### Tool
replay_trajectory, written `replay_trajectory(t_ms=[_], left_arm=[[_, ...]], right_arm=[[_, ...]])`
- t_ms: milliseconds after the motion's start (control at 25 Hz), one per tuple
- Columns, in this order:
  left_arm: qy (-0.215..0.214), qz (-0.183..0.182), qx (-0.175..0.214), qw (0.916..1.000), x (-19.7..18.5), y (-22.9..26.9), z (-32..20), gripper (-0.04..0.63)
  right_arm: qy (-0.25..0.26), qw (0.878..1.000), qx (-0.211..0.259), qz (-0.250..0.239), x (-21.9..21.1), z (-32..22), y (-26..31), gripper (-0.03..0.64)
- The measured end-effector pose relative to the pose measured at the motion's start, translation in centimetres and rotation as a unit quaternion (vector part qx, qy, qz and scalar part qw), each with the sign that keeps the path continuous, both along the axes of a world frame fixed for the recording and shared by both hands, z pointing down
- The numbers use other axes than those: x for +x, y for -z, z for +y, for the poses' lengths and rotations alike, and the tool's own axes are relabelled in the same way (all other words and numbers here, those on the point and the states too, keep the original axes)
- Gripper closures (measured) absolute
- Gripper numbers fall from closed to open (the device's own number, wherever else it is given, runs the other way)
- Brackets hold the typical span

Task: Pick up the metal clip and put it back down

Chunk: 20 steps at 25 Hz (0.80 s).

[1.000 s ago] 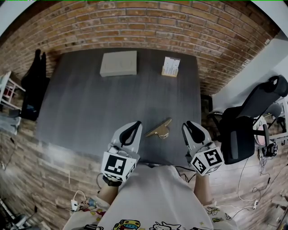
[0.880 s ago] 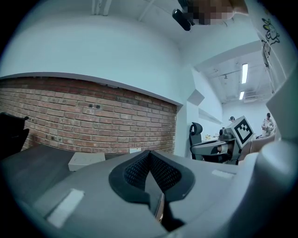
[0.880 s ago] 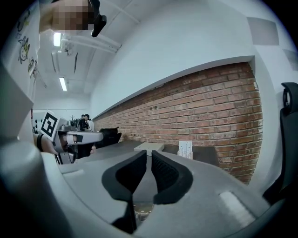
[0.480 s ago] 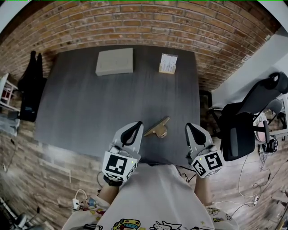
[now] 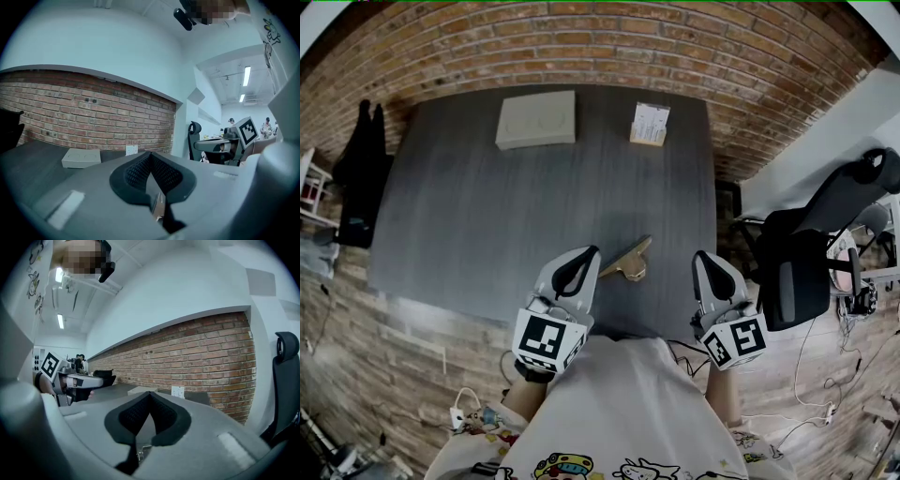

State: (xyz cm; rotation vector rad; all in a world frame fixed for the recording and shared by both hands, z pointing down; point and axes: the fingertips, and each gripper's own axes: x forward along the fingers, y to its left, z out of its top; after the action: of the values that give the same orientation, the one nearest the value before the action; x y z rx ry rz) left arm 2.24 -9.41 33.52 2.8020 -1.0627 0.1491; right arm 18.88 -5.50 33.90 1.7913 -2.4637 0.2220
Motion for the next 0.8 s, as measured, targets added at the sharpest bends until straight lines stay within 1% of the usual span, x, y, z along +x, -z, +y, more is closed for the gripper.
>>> replay_trajectory(t_ms=[800], left_arm=[[0.015, -0.005, -0.004, 0.9999, -1.1, 0.1, -0.3, 0.595]], right_arm=[[0.0, 1.0, -0.008, -0.004, -0.3, 0.0, -0.4, 0.617]])
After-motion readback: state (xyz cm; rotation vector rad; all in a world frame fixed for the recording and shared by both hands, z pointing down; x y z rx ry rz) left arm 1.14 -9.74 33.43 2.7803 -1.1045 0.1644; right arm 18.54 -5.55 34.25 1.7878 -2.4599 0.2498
